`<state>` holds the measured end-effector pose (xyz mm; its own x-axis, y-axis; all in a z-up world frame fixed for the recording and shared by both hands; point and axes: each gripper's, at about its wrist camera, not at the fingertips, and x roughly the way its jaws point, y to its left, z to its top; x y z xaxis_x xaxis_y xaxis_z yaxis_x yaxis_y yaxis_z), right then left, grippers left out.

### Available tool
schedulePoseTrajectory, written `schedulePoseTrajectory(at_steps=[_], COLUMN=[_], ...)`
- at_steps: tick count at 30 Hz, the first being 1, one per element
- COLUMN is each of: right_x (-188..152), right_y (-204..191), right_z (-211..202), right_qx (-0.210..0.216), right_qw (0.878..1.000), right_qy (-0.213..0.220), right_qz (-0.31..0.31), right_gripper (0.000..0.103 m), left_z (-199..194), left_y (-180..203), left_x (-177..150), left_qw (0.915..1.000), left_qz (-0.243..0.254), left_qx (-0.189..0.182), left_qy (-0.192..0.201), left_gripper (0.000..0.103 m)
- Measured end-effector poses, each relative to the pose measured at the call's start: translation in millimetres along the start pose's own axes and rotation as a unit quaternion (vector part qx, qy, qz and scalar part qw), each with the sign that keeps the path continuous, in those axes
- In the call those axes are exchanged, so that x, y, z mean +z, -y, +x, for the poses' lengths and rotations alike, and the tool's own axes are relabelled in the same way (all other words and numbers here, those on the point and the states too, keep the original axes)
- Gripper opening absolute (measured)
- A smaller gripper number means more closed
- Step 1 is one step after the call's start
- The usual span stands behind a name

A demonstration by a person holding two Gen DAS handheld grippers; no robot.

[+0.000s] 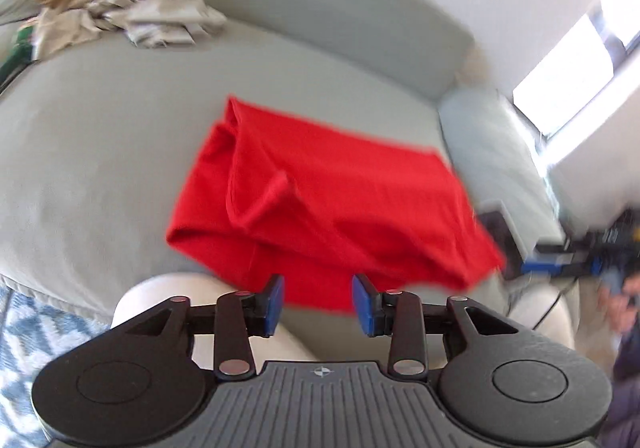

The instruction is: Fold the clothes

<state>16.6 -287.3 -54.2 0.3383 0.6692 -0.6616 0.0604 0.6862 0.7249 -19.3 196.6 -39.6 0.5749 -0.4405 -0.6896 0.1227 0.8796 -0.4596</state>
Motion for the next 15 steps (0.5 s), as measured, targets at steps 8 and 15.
schedulePoseTrajectory(at_steps=[8,15], right_x=[12.9,-10.7], right_y=[-26.3,-18.9], right_z=[52.7,49.9], right_qx=[-0.031,-0.029], right_qw=[0.999,0.999], right_qy=[0.04,0.027], right_qz=[-0.007,-0.009], right_gripper=[0.051,0.056], left_z=[54.9,46.2], left_y=[55.8,45.2], left_x=[36.2,8.7], left_qw=[0.9804,0.9421], left_qz=[0.132,0.294], left_qx=[0.127,0.16], left_qy=[0.073,0.025], left_gripper=[0.041,0.054])
